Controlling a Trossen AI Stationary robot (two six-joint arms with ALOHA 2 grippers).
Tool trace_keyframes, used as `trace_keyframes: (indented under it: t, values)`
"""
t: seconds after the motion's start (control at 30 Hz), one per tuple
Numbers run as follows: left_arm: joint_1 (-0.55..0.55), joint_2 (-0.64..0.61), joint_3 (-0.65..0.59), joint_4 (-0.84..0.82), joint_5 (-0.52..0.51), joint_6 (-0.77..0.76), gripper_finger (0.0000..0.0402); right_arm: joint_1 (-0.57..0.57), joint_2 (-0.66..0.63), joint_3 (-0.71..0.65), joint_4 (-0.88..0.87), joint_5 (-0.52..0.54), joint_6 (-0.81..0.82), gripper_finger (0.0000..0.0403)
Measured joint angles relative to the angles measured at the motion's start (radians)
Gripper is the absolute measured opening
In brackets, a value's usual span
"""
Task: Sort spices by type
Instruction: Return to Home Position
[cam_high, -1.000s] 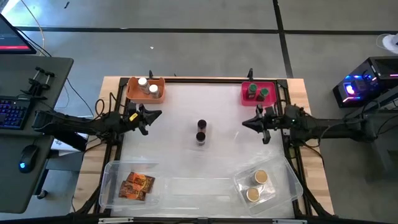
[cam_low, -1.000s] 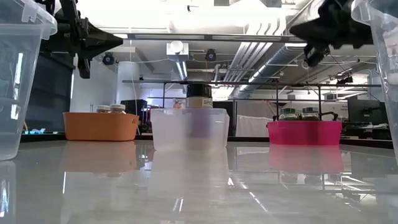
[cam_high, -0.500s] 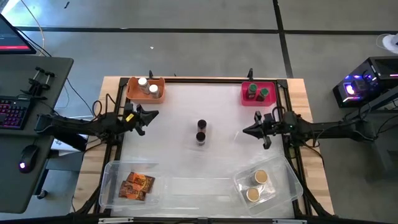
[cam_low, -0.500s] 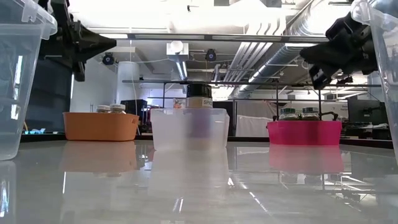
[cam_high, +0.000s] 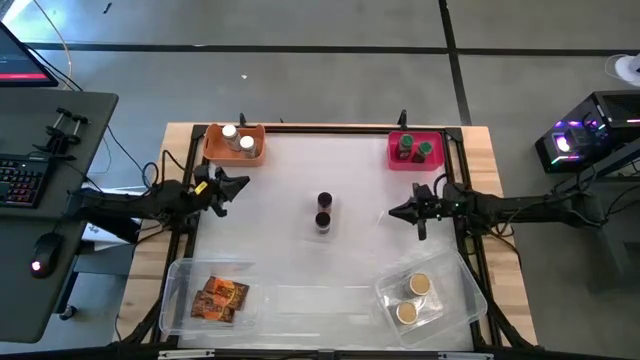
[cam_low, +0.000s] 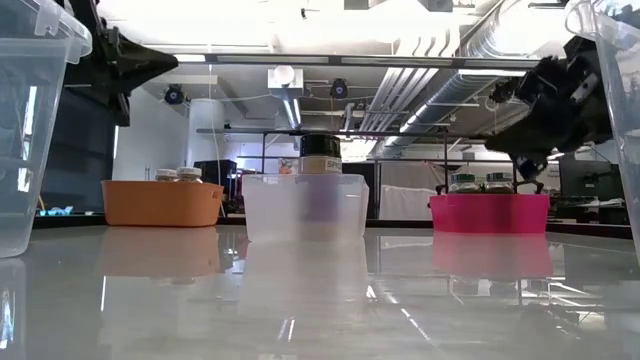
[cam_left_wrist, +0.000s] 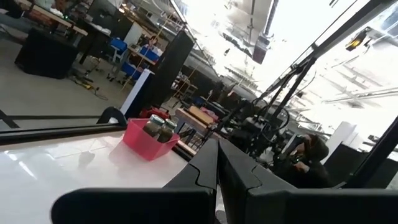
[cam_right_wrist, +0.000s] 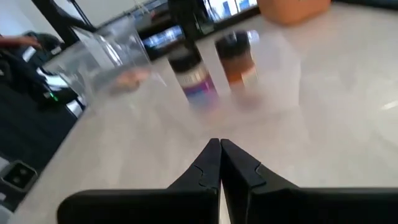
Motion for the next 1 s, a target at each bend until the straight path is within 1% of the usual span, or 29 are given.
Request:
trace_keyframes:
  t: [0.17, 0.23, 0.27, 0.33, 0.4, 0.6, 0.63, 0.77, 0.83, 1.0]
  values:
    - [0.0, -0.156, 0.0, -0.115, 0.0, 0.0, 0.0, 0.0, -0.001, 0.0, -0.092, 0.0, 0.0, 0.0]
    - [0.0, -0.22, 0.0, -0.16, 0.0, 0.0, 0.0, 0.003, -0.031, 0.0, -0.151, 0.0, 0.0, 0.0]
    - [0.0, -0.228, 0.001, -0.171, -0.001, -0.001, 0.0, 0.006, -0.055, 0.0, -0.172, 0.0, 0.0, 0.0]
    - [-0.001, -0.226, -0.001, -0.191, 0.0, 0.0, 0.0, 0.014, -0.125, 0.0, -0.252, 0.0, 0.0, 0.0]
    - [-0.001, -0.226, 0.0, -0.202, 0.001, 0.0, 0.0, 0.025, -0.197, 0.0, -0.254, 0.009, 0.0, 0.0]
    - [-0.001, -0.226, 0.0, -0.293, 0.004, 0.0, 0.0, 0.043, -0.514, 0.0, -0.258, 0.017, 0.0, 0.0]
    - [-0.001, -0.226, 0.0, -0.313, 0.004, 0.0, 0.0, 0.042, -0.542, 0.0, -0.245, 0.016, 0.0, 0.0]
    - [-0.001, -0.226, 0.0, -0.347, 0.005, 0.0, 0.0, 0.054, -0.542, 0.0, -0.112, 0.007, 0.0, 0.0]
    - [-0.001, -0.226, 0.0, -0.373, 0.004, 0.0, 0.0, 0.06, -0.542, 0.0, -0.101, -0.005, 0.0, 0.0001]
    - [-0.001, -0.226, 0.0, -0.377, 0.003, 0.0, 0.0, 0.082, -0.537, 0.0, -0.13, -0.006, 0.0, 0.0001]
